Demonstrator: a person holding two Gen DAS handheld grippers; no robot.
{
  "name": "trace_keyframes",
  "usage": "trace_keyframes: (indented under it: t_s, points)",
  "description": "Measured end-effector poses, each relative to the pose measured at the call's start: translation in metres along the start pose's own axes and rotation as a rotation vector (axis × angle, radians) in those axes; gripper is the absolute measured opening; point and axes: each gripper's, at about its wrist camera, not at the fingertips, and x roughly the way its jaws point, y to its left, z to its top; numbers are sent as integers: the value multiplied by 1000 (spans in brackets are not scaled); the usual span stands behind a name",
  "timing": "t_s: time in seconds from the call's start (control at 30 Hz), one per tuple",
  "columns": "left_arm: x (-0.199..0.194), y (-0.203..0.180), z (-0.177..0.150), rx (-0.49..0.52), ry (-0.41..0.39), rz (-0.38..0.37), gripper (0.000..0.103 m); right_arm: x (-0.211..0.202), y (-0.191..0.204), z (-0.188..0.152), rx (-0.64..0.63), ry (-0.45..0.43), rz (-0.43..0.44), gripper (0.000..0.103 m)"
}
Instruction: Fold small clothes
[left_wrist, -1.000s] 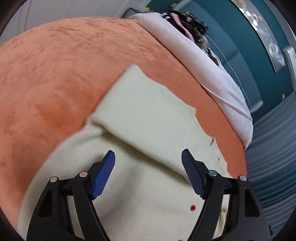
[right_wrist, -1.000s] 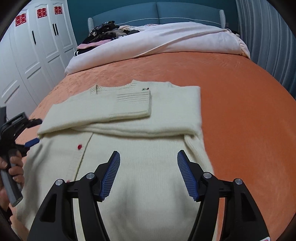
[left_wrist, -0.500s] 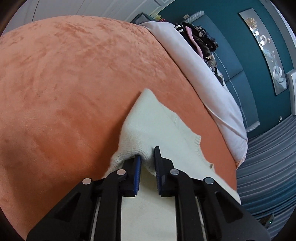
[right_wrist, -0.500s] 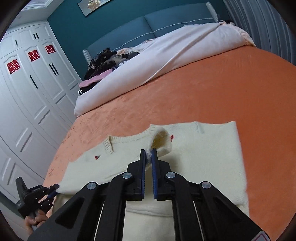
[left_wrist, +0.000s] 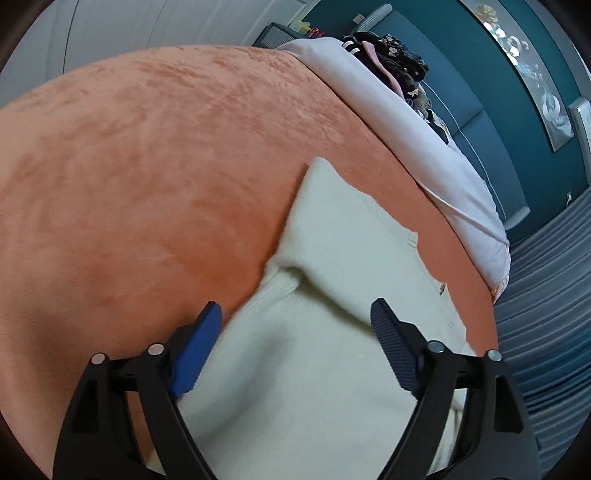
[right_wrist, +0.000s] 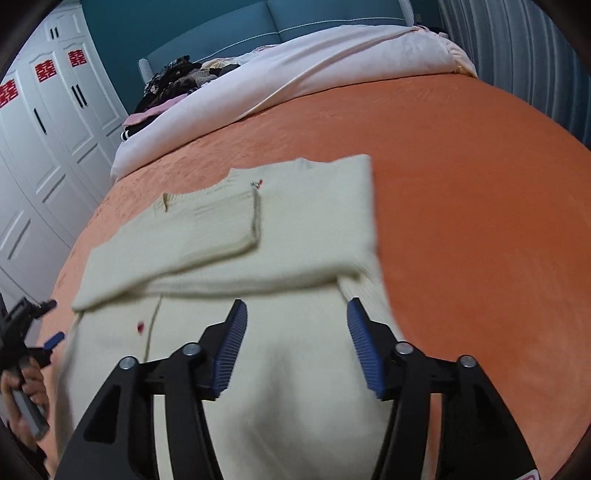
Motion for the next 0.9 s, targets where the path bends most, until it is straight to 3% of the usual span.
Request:
trace_keyframes:
  t_s: [0.1,0.2,0.27,0.37,0.5,0.53,0.57,0.6,0.63,0.73,0.9]
  points:
    - [-43,26,-37,89,53,60,87,-41,-28,-66,-4,107,-33,63]
    - [-75,58,-79,48,148,77,91,-69,-39,-124,48,213,6,64]
    - [-92,72,-104,6,173,41,91,-79,-38,-154,95,260,81,65]
    - [-105,66,-127,33,152,28,96,-85,-22,-171,101,218,103,71]
    - [-97,55,-134,5,181,-23,92,-70,-5,-156,162,156,168,71]
    - [-92,53,-133,-3,200,-32,73,-66,-4,-152,186,143,173,61]
    - [-88,54,-133,-18,226,-35,47,-62,-3,-147,216,138,172,50]
    - [-86,53,-131,-32,246,-48,34,-58,-4,-141,243,138,166,16]
    - [-86,54,-129,-50,264,-61,9,-59,-4,-136,277,127,176,9]
    - [-110,50,-123,-63,230,-89,8,-92,-4,-124,323,55,239,8]
    - [-179,35,-129,46,192,-130,8,-162,1,-126,231,21,260,7]
